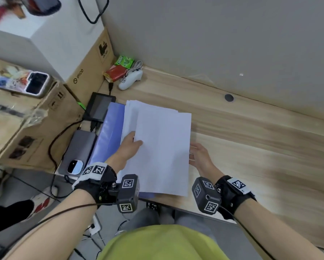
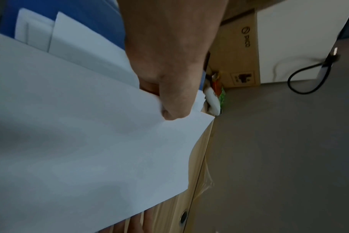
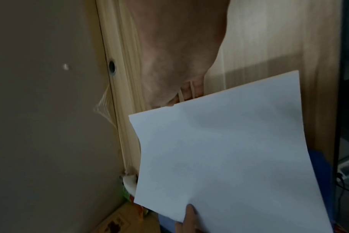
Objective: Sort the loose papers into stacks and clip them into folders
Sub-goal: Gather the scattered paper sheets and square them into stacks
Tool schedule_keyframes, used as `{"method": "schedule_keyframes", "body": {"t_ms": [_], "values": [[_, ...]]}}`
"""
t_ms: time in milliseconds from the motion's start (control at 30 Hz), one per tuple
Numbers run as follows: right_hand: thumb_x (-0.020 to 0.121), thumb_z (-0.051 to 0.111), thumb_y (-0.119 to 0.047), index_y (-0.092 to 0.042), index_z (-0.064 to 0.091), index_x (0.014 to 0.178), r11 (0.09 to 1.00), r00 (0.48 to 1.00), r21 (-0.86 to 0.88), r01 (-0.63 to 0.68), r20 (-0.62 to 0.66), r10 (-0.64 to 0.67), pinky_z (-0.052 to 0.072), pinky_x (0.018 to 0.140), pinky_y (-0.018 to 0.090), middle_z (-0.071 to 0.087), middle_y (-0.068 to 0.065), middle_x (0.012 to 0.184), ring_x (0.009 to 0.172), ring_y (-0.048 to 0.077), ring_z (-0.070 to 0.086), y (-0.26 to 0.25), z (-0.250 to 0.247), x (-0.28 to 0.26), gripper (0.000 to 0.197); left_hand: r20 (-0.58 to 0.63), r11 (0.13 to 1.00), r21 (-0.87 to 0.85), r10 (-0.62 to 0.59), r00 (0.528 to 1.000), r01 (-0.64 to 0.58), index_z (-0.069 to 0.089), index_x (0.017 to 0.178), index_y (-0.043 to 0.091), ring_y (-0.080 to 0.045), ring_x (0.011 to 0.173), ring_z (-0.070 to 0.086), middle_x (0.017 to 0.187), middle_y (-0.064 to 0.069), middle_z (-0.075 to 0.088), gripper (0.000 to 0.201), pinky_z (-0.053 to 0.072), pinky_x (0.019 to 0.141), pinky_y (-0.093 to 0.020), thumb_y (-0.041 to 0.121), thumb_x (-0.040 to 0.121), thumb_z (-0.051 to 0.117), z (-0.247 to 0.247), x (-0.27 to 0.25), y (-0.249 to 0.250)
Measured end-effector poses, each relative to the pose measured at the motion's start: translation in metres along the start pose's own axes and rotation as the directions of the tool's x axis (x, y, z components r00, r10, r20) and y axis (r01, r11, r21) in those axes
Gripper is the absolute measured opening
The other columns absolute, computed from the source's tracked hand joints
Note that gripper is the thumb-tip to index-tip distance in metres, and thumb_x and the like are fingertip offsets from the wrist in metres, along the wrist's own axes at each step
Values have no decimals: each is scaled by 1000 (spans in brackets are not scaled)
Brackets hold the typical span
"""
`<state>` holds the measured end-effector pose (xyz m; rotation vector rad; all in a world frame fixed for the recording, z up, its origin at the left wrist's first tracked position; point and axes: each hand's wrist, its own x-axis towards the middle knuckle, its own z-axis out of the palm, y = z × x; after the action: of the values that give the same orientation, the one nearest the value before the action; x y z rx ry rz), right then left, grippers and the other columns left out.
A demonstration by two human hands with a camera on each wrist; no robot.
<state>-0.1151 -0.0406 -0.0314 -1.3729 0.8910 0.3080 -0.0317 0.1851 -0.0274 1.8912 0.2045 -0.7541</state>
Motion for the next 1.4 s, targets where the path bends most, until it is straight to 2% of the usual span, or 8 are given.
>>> {"method": "schedule_keyframes", "body": {"t_ms": [167,333,633,733,900,1167,1267,1400], "values": [[93,43,-6,-21,44,127,994,991,-96,-52,119,63,49,66,30,59,2,116,87,14,59,-8,15,10,38,-50,998,61,-13,999,16,43,137,13,-22,116,53,134,1,49,42,47,93,-34,10,96,45,-18,11,-5],[96,42,-14,-32,47,122,968,960,-190,-163,197,200,37,93,41,55,-5,123,110,16,50,0,10,19,32,-162,960,266,-42,986,84,27,150,23,-25,143,17,153,-4,21,58,29,113,-42,19,96,47,-24,22,-8],[97,42,-15,-32,50,123,981,952,-120,-152,249,178,44,85,30,62,-12,108,94,4,57,-1,15,36,32,-169,988,105,-94,981,113,53,111,20,-28,105,60,118,-5,61,35,51,89,-42,27,77,50,-32,57,5],[98,41,-14,-35,50,102,980,958,-82,-182,208,195,44,83,29,61,-9,100,89,5,56,-1,12,41,24,-161,975,180,-102,982,131,52,122,22,-26,113,55,126,-1,54,54,50,93,-42,37,71,53,-30,65,8],[97,49,-19,-24,45,131,976,962,-51,-213,166,219,39,106,39,61,-1,110,102,13,56,-1,5,53,35,-280,922,372,5,960,104,42,135,13,-33,129,36,134,-13,42,55,37,101,-41,21,85,62,-36,86,30],[95,45,-16,-24,57,121,970,955,-3,-242,176,239,43,93,34,66,-3,106,96,13,60,0,-1,60,29,-236,848,517,9,972,117,39,132,18,-26,141,15,142,-13,36,57,25,108,-45,21,81,64,-38,118,51],[95,45,-17,-21,56,125,969,953,3,-247,184,243,45,89,32,65,0,111,99,15,60,2,-1,63,31,-215,945,318,-8,977,78,33,144,24,-23,141,24,149,-5,34,71,30,111,-39,18,82,68,-38,123,53],[96,46,-16,-19,55,124,967,953,3,-255,168,251,46,85,29,63,5,112,98,17,59,5,0,68,29,-175,992,-121,-1,985,-20,28,148,20,-7,98,57,124,1,53,73,46,69,-14,1,87,65,-38,119,58]]}}
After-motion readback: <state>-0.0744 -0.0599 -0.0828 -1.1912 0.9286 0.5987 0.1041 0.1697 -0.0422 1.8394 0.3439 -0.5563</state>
